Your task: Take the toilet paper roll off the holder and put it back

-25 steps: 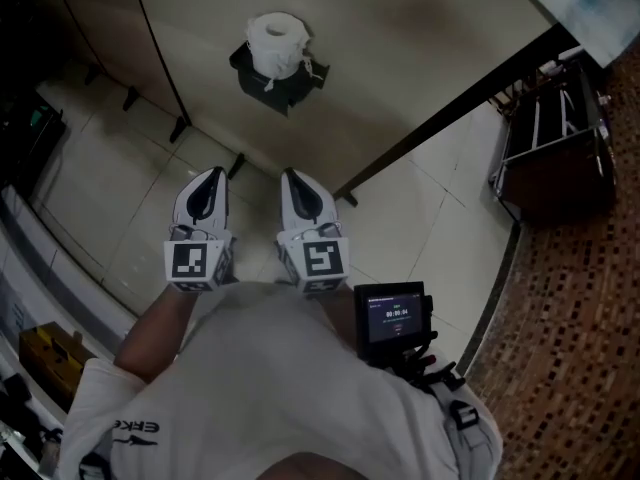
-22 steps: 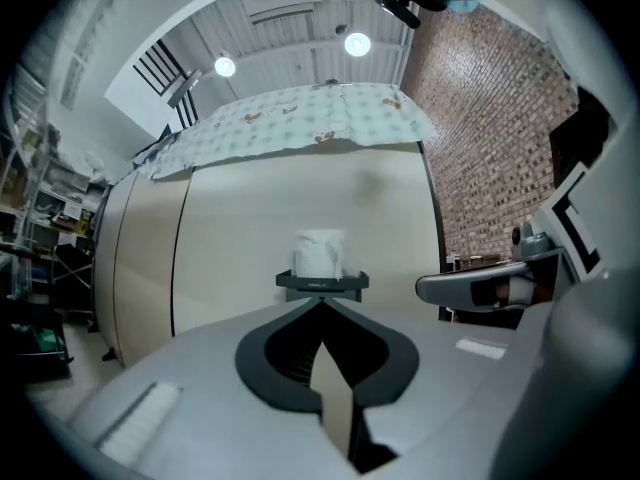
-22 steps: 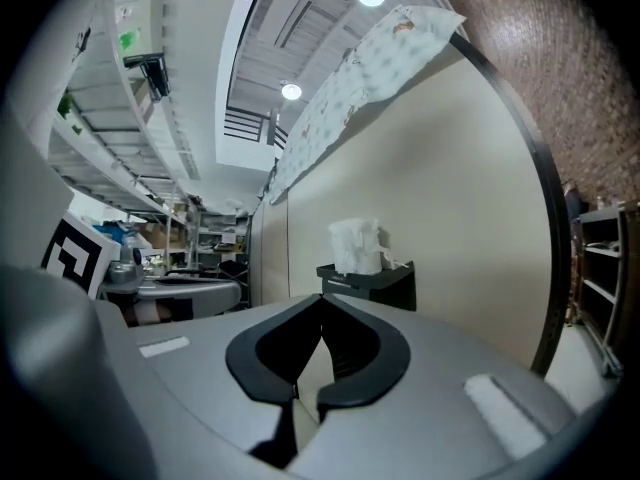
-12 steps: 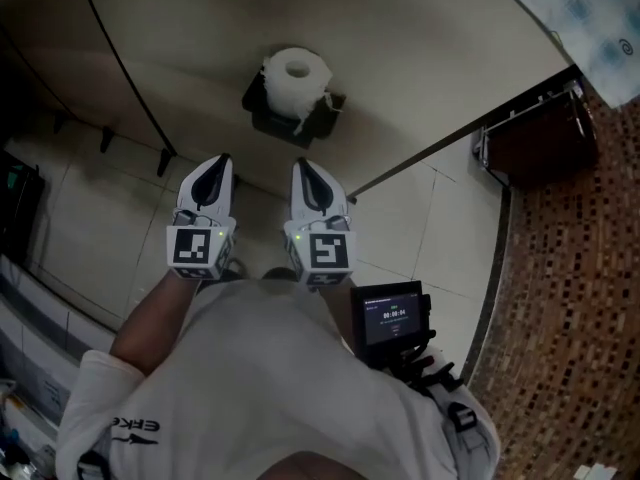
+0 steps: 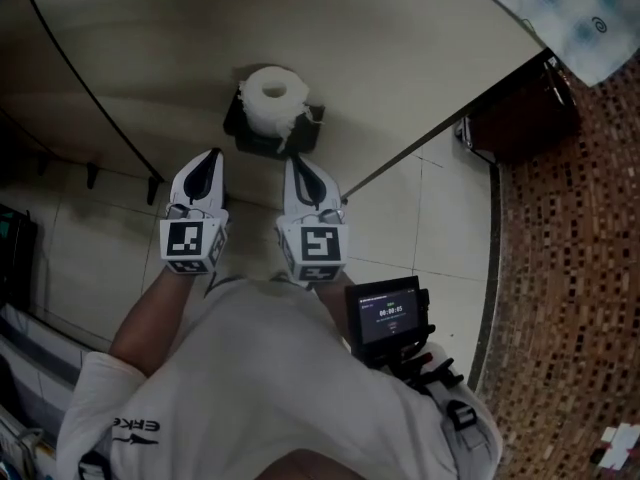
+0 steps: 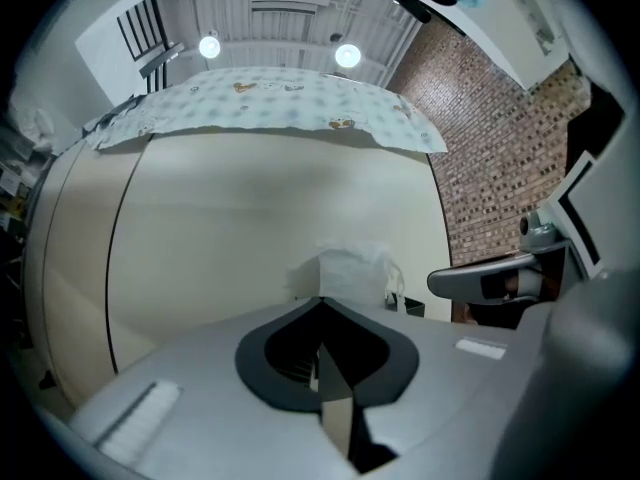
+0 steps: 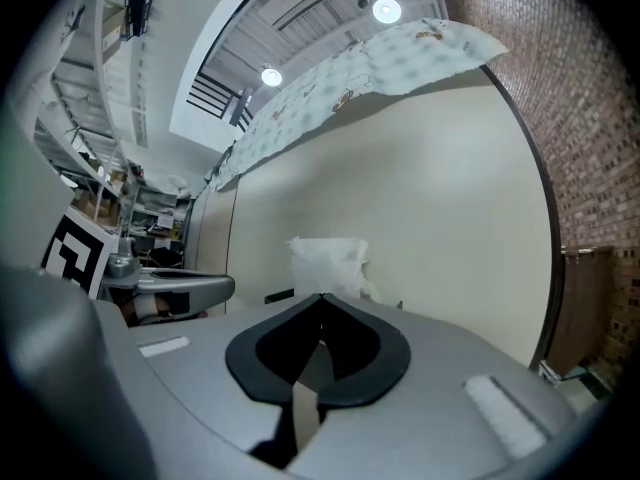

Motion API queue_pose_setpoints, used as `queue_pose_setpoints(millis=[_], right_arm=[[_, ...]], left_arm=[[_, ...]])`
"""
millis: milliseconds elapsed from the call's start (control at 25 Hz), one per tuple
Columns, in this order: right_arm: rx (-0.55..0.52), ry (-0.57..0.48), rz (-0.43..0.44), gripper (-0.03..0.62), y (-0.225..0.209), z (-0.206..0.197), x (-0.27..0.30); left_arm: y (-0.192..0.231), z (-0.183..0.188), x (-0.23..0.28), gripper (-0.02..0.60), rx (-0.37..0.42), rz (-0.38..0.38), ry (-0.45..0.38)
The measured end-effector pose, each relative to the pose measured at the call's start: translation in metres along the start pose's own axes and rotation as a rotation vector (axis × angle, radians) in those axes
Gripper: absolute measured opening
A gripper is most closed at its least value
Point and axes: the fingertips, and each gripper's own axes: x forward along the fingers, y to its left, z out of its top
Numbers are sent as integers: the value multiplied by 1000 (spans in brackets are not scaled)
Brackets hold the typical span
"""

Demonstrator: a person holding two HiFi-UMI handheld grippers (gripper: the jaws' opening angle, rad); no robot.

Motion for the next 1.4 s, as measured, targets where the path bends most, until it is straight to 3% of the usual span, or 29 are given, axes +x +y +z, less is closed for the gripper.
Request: queue_pose_setpoints(millis=[320,400,640,880,1160,1400], right_arm=[[-28,14,-15,54,-11,3,15],[-36,12,11,112,-8,10,21],[-111,43,90,383,0,24,49],[-170,109,89,516,2,28,99],[-204,198,85,545,-7,25,117],[-227,243,67,507,-9,17,119]], left_arm=[[7,17,22,2,31,-39,-29],[9,22,27,2,30,-48,-40],[10,31,44,2,44,-62,-56],[28,28,58,2,49,-61,-59],[35,23,49,2,23,-31,-46],[35,19,45,2,17,-33,-40]])
